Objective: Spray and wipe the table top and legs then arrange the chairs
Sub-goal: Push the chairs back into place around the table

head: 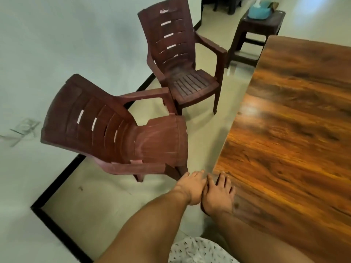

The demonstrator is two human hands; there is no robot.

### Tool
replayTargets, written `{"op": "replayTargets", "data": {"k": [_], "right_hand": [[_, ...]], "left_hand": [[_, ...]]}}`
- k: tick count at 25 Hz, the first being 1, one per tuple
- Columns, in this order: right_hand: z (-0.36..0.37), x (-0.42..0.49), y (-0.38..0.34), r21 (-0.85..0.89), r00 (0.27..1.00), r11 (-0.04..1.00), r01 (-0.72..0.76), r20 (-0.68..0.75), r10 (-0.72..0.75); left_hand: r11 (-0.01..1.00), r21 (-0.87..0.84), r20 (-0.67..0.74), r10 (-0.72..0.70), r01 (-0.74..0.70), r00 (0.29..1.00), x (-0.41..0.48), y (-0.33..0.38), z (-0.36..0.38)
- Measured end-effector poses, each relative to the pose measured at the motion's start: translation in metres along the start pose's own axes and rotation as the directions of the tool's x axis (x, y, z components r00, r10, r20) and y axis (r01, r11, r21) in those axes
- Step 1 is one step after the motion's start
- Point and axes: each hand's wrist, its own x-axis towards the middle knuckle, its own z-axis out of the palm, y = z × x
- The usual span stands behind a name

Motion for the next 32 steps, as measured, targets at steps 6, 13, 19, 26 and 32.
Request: {"op": "replayTargets", "data": {"k": [6, 13, 19, 26, 32], "right_hand": [[0.020, 0.031, -0.200, 0.057, 0.999, 0.998, -0.004, -0.052, 0.007], [0.020, 0.077, -0.409, 0.079, 0.995, 0.996, 0.049, -0.088, -0.042], [0.019, 0.125, -0.527, 0.222, 0.983, 0.965, 0.139, -0.146, -0.108], [0.034, 0.163, -0.644, 0.350, 0.992, 0.937, -0.020, -0.112, 0.063], [0.033, 0.115, -0.714, 0.356, 0.937, 0.867, -0.348, 0.143, 0.317]], "left_hand": [[0.997, 0.077, -0.006, 0.019, -0.018, 1.000, -0.055, -0.203, -0.036], [0.973, 0.204, -0.063, -0.099, 0.110, 0.993, -0.113, -0.422, -0.095], [0.932, 0.343, -0.068, -0.104, 0.121, 0.992, -0.119, -0.541, -0.139], [0.868, 0.478, 0.046, 0.128, -0.134, 0.991, -0.104, -0.648, -0.177], [0.788, 0.490, 0.120, 0.361, -0.372, 0.925, -0.143, -0.666, -0.180]]}}
